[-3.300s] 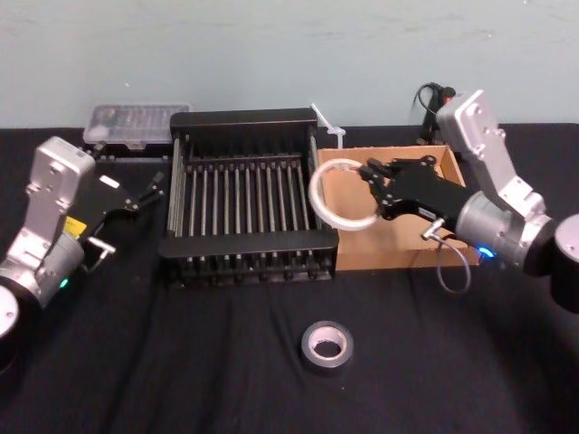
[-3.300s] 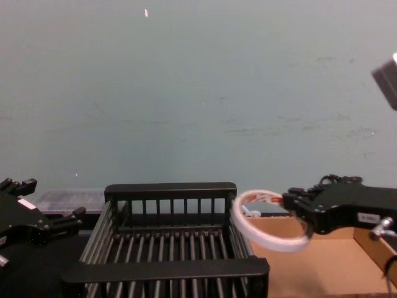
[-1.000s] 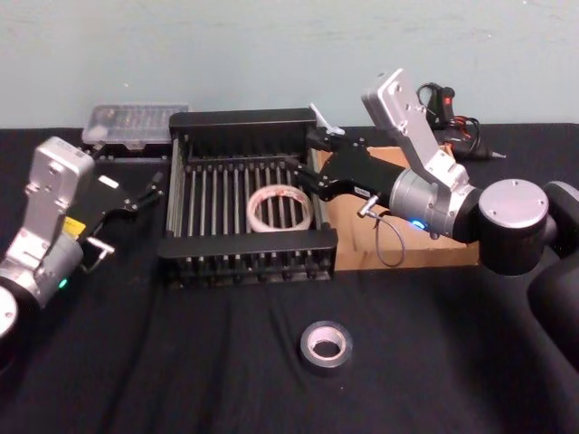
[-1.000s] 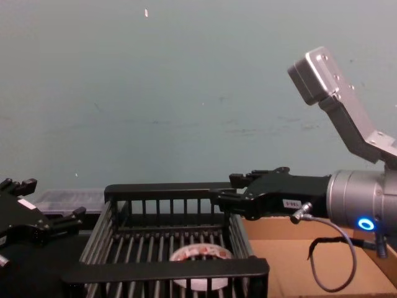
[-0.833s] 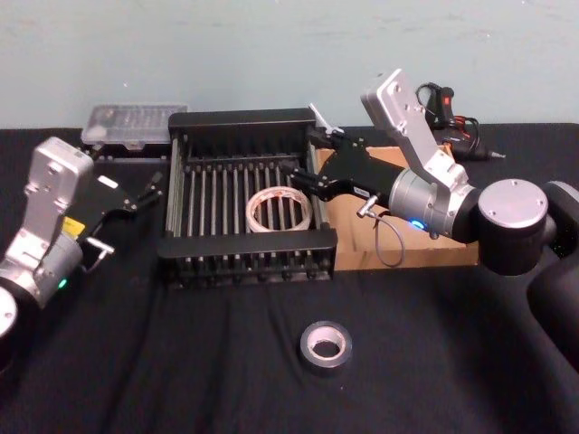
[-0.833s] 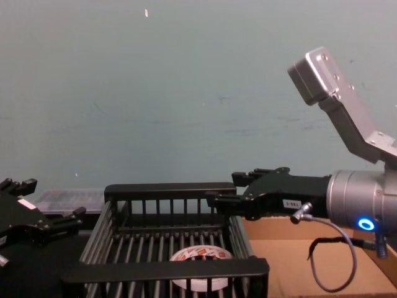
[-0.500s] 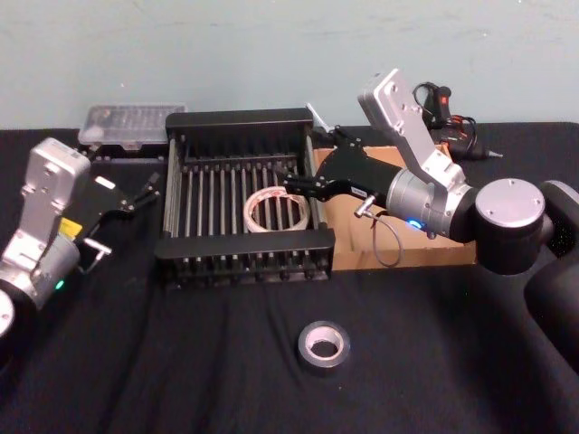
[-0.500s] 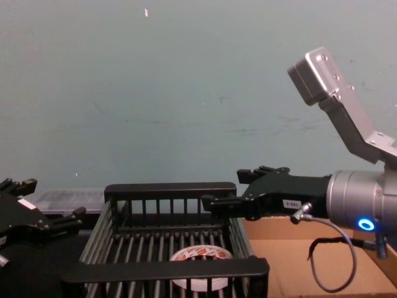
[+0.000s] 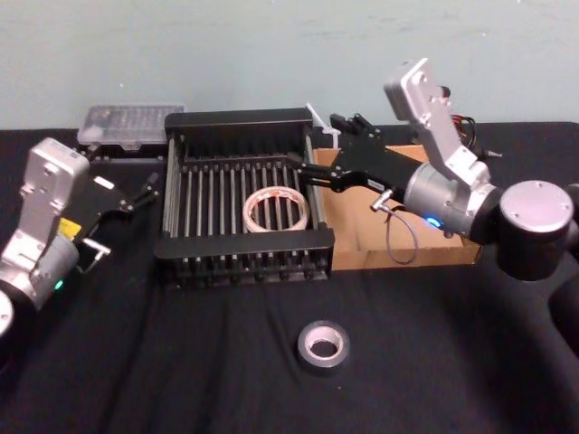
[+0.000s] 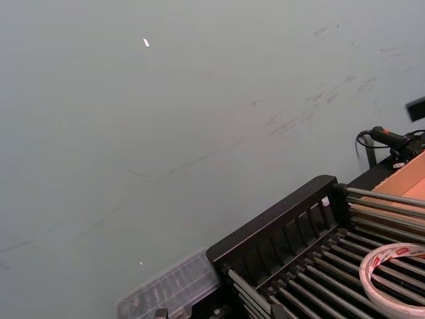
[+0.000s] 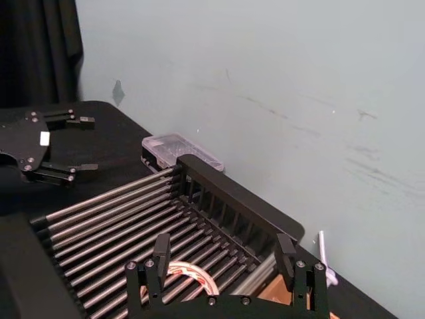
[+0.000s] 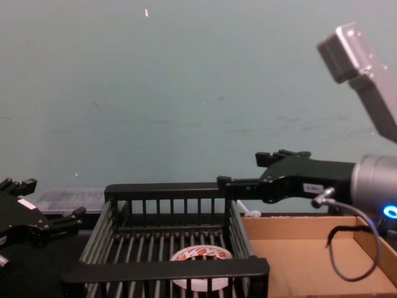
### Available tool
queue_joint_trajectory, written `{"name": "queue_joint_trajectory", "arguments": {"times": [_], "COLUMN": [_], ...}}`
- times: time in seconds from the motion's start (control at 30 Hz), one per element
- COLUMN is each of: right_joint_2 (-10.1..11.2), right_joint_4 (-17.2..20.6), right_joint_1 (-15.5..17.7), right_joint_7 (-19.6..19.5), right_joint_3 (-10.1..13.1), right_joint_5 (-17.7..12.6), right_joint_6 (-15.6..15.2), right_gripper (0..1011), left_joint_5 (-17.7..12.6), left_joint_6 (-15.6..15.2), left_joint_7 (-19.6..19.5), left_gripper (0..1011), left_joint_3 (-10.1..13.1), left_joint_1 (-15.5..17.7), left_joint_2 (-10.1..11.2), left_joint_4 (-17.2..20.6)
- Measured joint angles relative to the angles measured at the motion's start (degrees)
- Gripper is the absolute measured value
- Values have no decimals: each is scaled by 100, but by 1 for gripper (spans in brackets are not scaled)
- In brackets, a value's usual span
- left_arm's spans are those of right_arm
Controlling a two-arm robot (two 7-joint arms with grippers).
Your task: Pick up the white tape and place it into the black box , Pick up the silver tape and place it into the brown box.
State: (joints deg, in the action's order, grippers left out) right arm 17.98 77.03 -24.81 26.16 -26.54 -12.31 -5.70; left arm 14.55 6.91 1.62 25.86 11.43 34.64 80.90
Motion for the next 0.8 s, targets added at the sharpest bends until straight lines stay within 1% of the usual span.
{"name": "queue_joint_trajectory", "arguments": {"times": [0.07,0.13,0.17,0.27,0.3,0.4,0.47,0.5,0.53,0.57,0.6,0.67,0.7,0.8], "right_joint_2": [67,188,286,462,588,779,1012,1012,1143,1204,1320,1437,1550,1693], "right_joint_4": [144,370,538,810,991,1253,1564,1564,1717,1789,1908,2025,2121,2238], "right_joint_1": [86,234,355,560,703,907,1166,1166,1306,1371,1484,1602,1697,1810], "right_joint_7": [5,24,54,94,115,149,185,185,204,216,242,277,315,375], "right_joint_3": [43,110,159,230,277,350,439,439,477,493,518,538,548,549], "right_joint_5": [-54,-141,-208,-306,-371,-472,-601,-601,-662,-691,-750,-804,-860,-924], "right_joint_6": [-35,-82,-111,-144,-164,-198,-255,-255,-289,-304,-337,-364,-397,-425], "right_gripper": [1002,1002,1002,1002,1002,1002,1002,1002,1002,1002,1002,1002,1002,1002], "left_joint_5": [0,0,0,0,0,0,0,0,0,0,0,0,0,0], "left_joint_6": [0,0,0,0,0,0,0,0,0,0,0,0,0,0], "left_joint_7": [0,0,0,0,0,0,0,0,0,0,0,0,0,0], "left_gripper": [1001,1002,1001,1002,1001,1001,1001,1001,1001,1001,1001,1001,1002,1001], "left_joint_3": [0,0,0,0,0,0,0,0,0,0,0,0,0,0], "left_joint_1": [0,0,0,0,0,0,0,0,0,0,0,0,0,0], "left_joint_2": [0,0,0,0,0,0,0,0,0,0,0,0,0,0], "left_joint_4": [0,0,0,0,0,0,0,0,0,0,0,0,0,0]}}
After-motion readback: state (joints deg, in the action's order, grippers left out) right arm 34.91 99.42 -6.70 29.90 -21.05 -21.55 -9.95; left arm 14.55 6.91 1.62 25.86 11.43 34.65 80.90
